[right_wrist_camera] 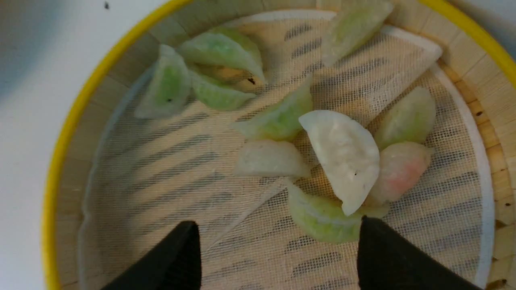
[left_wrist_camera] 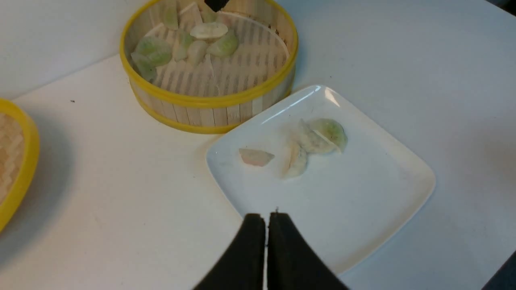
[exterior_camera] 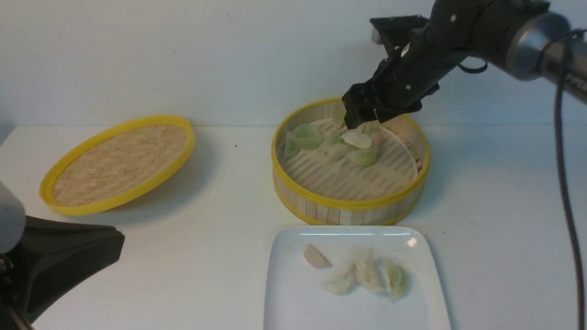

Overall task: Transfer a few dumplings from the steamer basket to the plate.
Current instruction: Use the right arm to grab a dumpling from inside the steamer

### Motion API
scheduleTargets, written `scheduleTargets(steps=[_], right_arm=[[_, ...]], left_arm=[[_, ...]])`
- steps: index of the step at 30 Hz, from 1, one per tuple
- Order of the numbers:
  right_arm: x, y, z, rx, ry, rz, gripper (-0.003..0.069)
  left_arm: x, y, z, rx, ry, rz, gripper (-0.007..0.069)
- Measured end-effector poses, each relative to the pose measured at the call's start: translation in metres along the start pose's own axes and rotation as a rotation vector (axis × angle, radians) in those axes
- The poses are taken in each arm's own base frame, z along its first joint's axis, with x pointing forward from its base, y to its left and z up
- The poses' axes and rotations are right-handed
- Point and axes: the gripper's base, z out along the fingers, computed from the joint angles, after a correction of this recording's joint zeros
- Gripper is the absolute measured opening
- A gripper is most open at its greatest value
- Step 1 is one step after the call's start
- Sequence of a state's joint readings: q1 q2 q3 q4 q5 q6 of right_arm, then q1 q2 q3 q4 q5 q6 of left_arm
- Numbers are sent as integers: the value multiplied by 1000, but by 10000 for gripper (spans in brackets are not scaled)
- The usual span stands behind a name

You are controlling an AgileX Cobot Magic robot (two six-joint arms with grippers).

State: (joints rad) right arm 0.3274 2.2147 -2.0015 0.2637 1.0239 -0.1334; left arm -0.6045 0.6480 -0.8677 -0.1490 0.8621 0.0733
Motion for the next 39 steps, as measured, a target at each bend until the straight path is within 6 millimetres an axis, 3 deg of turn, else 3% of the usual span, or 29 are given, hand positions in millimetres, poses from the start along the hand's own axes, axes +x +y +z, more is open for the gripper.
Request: scheduleTargets(steps=[1, 5, 21, 29, 34, 35, 38, 39], right_arm=[[2, -3, 15, 1, 21, 4, 472], [9, -7, 37, 2, 58, 13, 472], [20, -19, 68, 66, 105, 81, 472], [19, -19, 69, 56, 102, 69, 426], [17, -17, 47, 80, 139, 37, 425], [15, -16, 40, 83, 137, 33, 397], [9, -10, 8, 88, 134, 19, 130], [7, -8, -4, 86, 136, 14, 80]], left_arm=[[1, 0, 0, 1, 14, 0, -6], [4, 0, 0, 3, 43, 0, -6], [7, -1, 0, 4, 79, -33, -6], [7, -1, 0, 4, 81, -37, -6], [7, -1, 0, 4, 81, -37, -6], [7, -1, 0, 4, 81, -37, -6], [7, -1, 0, 4, 81, -37, -6], [7, -1, 0, 4, 81, -37, -6]])
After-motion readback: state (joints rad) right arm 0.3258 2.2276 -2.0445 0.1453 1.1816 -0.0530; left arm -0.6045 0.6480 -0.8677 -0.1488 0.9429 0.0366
